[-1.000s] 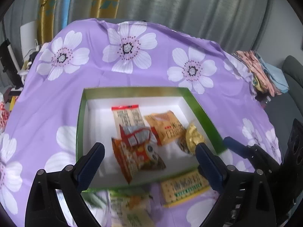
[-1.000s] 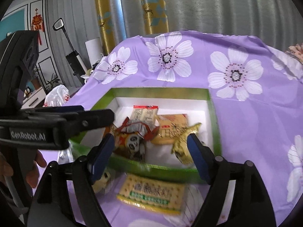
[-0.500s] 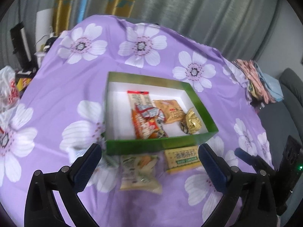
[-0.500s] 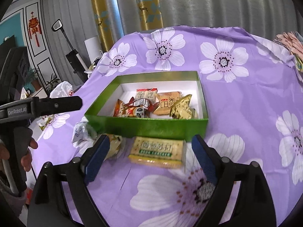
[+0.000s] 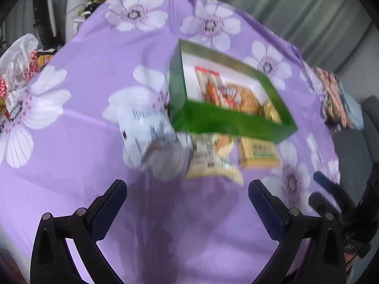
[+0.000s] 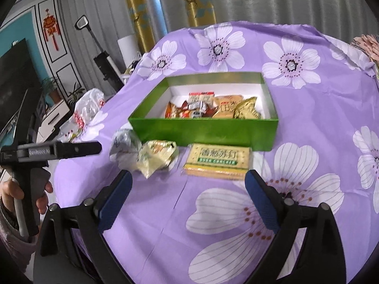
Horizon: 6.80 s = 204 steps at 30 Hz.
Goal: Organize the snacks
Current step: 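Withdraw the left gripper and move it to the cream carrot-print bag, then grasp the cream carrot-print bag with the left gripper, then lift the cream bag and carry it over the green box, then lower the cream bag into the box and open the left gripper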
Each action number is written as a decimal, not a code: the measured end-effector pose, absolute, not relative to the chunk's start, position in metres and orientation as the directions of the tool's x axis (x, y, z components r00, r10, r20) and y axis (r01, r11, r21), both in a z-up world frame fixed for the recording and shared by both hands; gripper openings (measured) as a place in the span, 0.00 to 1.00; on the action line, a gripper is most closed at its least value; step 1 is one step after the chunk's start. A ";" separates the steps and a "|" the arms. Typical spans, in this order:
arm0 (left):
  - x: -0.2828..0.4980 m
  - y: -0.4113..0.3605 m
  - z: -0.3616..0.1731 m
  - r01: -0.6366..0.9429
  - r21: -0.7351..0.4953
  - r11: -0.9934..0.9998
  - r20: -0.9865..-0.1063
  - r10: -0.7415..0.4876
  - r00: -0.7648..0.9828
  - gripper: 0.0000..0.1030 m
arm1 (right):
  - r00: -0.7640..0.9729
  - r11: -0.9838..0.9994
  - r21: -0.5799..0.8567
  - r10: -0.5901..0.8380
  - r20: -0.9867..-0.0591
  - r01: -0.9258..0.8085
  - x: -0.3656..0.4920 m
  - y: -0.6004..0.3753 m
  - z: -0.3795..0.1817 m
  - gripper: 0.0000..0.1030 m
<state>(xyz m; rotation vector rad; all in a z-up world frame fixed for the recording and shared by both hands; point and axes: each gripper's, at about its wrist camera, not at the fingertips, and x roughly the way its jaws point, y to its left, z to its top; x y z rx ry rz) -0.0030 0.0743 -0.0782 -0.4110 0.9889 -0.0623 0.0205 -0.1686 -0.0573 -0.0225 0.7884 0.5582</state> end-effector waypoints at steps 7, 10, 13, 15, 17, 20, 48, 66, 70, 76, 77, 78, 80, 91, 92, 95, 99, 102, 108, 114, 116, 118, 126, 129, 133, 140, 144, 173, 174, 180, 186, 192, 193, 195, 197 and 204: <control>-0.009 0.064 -0.091 -0.100 -0.393 0.914 -0.801 -0.286 0.526 0.99 | 0.516 0.838 0.168 0.464 -0.720 -0.519 0.015 -0.151 -0.074 0.94; -0.008 0.064 -0.093 -0.076 -0.435 0.897 -0.782 -0.335 0.525 0.99 | 0.497 0.829 0.153 0.458 -0.737 -0.537 0.013 -0.144 -0.080 0.94; -0.007 0.067 -0.099 -0.071 -0.492 0.867 -0.762 -0.390 0.518 0.99 | 0.480 0.821 0.145 0.455 -0.750 -0.552 0.014 -0.137 -0.088 0.94; -0.004 0.067 -0.102 -0.075 -0.504 0.860 -0.759 -0.400 0.513 0.99 | 0.470 0.815 0.143 0.456 -0.756 -0.562 0.016 -0.133 -0.092 0.94; -0.002 0.067 -0.105 -0.077 -0.500 0.863 -0.764 -0.397 0.509 0.99 | 0.460 0.812 0.145 0.457 -0.761 -0.566 0.018 -0.129 -0.096 0.94; 0.003 0.067 -0.108 -0.069 -0.508 0.859 -0.761 -0.409 0.504 0.99 | 0.440 0.805 0.154 0.462 -0.770 -0.574 0.022 -0.123 -0.103 0.93; 0.054 0.070 -0.125 -0.053 -0.560 0.827 -0.724 -0.457 0.517 0.91 | 0.319 0.714 0.249 0.559 -0.765 -0.654 0.066 -0.071 -0.128 0.67; 0.056 0.065 -0.126 -0.027 -0.529 0.848 -0.741 -0.447 0.501 0.52 | 0.282 0.689 0.248 0.560 -0.779 -0.681 0.072 -0.064 -0.135 0.26; 0.049 0.060 -0.118 -0.011 -0.496 0.868 -0.748 -0.421 0.513 0.51 | 0.289 0.683 0.254 0.575 -0.765 -0.685 0.066 -0.066 -0.131 0.22; 0.035 0.046 -0.099 0.023 -0.449 0.893 -0.748 -0.390 0.536 0.51 | 0.309 0.678 0.266 0.601 -0.737 -0.685 0.054 -0.076 -0.117 0.22; 0.033 0.044 -0.097 0.029 -0.445 0.895 -0.747 -0.389 0.539 0.51 | 0.316 0.678 0.265 0.605 -0.731 -0.686 0.051 -0.078 -0.114 0.22; 0.031 0.042 -0.093 0.036 -0.441 0.897 -0.746 -0.389 0.541 0.51 | 0.322 0.678 0.263 0.608 -0.726 -0.686 0.048 -0.080 -0.112 0.22; 0.027 0.035 -0.086 0.050 -0.432 0.901 -0.745 -0.387 0.543 0.51 | 0.340 0.682 0.259 0.612 -0.714 -0.684 0.041 -0.086 -0.105 0.22; -0.003 -0.001 -0.041 0.143 -0.377 0.915 -0.710 -0.384 0.591 0.51 | 0.432 0.707 0.226 0.618 -0.657 -0.670 0.005 -0.118 -0.064 0.22; -0.007 -0.003 -0.037 0.148 -0.372 0.917 -0.706 -0.383 0.596 0.51 | 0.438 0.709 0.224 0.620 -0.651 -0.669 0.002 -0.121 -0.061 0.22; -0.019 -0.010 -0.027 0.168 -0.352 0.921 -0.696 -0.377 0.611 0.51 | 0.458 0.712 0.218 0.623 -0.634 -0.667 -0.007 -0.129 -0.051 0.22; -0.032 -0.019 -0.015 0.187 -0.337 0.923 -0.682 -0.376 0.628 0.51 | 0.487 0.718 0.200 0.623 -0.613 -0.667 -0.025 -0.137 -0.038 0.22; -0.044 -0.026 -0.007 0.197 -0.313 0.929 -0.677 -0.364 0.640 0.51 | 0.500 0.716 0.196 0.631 -0.593 -0.670 -0.037 -0.142 -0.029 0.22; -0.064 -0.033 0.006 0.218 -0.313 0.924 -0.647 -0.376 0.664 0.51 | 0.532 0.718 0.163 0.629 -0.567 -0.676 -0.059 -0.150 -0.015 0.22; -0.070 -0.037 0.011 0.229 -0.302 0.925 -0.639 -0.374 0.672 0.51 | 0.547 0.724 0.160 0.629 -0.553 -0.671 -0.066 -0.155 -0.012 0.21; -0.070 -0.039 0.012 0.230 -0.298 0.926 -0.636 -0.372 0.676 0.51 | 0.550 0.726 0.165 0.631 -0.547 -0.668 -0.064 -0.155 -0.011 0.21; -0.068 -0.039 0.015 0.230 -0.295 0.927 -0.631 -0.370 0.682 0.51 | 0.554 0.726 0.165 0.632 -0.542 -0.667 -0.062 -0.154 -0.010 0.21; -0.052 -0.037 0.031 0.239 -0.280 0.930 -0.601 -0.364 0.711 0.51 | 0.587 0.737 0.145 0.627 -0.512 -0.660 -0.046 -0.149 0.002 0.22; -0.041 -0.035 0.038 0.242 -0.273 0.931 -0.592 -0.361 0.721 0.51 | 0.596 0.740 0.141 0.626 -0.503 -0.658 -0.037 -0.148 0.007 0.22; -0.026 -0.032 0.044 0.244 -0.264 0.933 -0.582 -0.356 0.731 0.51 | 0.606 0.744 0.140 0.625 -0.492 -0.654 -0.024 -0.145 0.013 0.22; 0.000 -0.027 0.047 0.241 -0.260 0.935 -0.575 -0.350 0.740 0.51 | 0.616 0.748 0.133 0.621 -0.485 -0.651 0.003 -0.138 0.017 0.22; 0.018 -0.023 0.049 0.239 -0.260 0.936 -0.570 -0.348 0.744 0.51 | 0.620 0.751 0.133 0.619 -0.482 -0.647 0.020 -0.134 0.018 0.22; 0.155 0.004 -0.035 0.110 -0.364 0.925 -0.696 -0.348 0.628 0.51 | 0.520 0.768 0.224 0.587 -0.620 -0.600 0.154 -0.106 -0.057 0.22; 0.158 0.006 -0.038 0.103 -0.368 0.924 -0.700 -0.349 0.623 0.51 | 0.516 0.769 0.224 0.584 -0.627 -0.598 0.157 -0.104 -0.060 0.23; 0.171 0.012 -0.056 0.060 -0.397 0.916 -0.729 -0.354 0.586 0.51 | 0.487 0.782 0.218 0.552 -0.676 -0.584 0.170 -0.095 -0.076 0.25; 0.176 0.015 -0.065 0.039 -0.408 0.912 -0.744 -0.356 0.565 0.51 | 0.475 0.795 0.213 0.528 -0.704 -0.568 0.176 -0.093 -0.085 0.29; 0.175 0.023 -0.064 0.007 -0.412 0.911 -0.749 -0.343 0.567 0.72 | 0.489 0.807 0.213 0.519 -0.701 -0.551 0.175 -0.102 -0.081 0.49; 0.174 0.025 -0.063 0.000 -0.415 0.910 -0.747 -0.341 0.570 0.74 | 0.492 0.809 0.214 0.518 -0.699 -0.548 0.174 -0.103 -0.080 0.49; 0.169 0.031 -0.060 -0.011 -0.426 0.905 -0.743 -0.343 0.575 0.77 | 0.507 0.815 0.221 0.520 -0.687 -0.536 0.170 -0.113 -0.074 0.52; 0.161 0.037 -0.057 -0.015 -0.440 0.898 -0.734 -0.350 0.582 0.79 | 0.520 0.819 0.229 0.523 -0.676 -0.526 0.164 -0.122 -0.069 0.55; 0.122 0.050 -0.043 -0.018 -0.444 0.896 -0.711 -0.341 0.615 0.90 | 0.558 0.840 0.250 0.513 -0.652 -0.482 0.133 -0.159 -0.060 0.69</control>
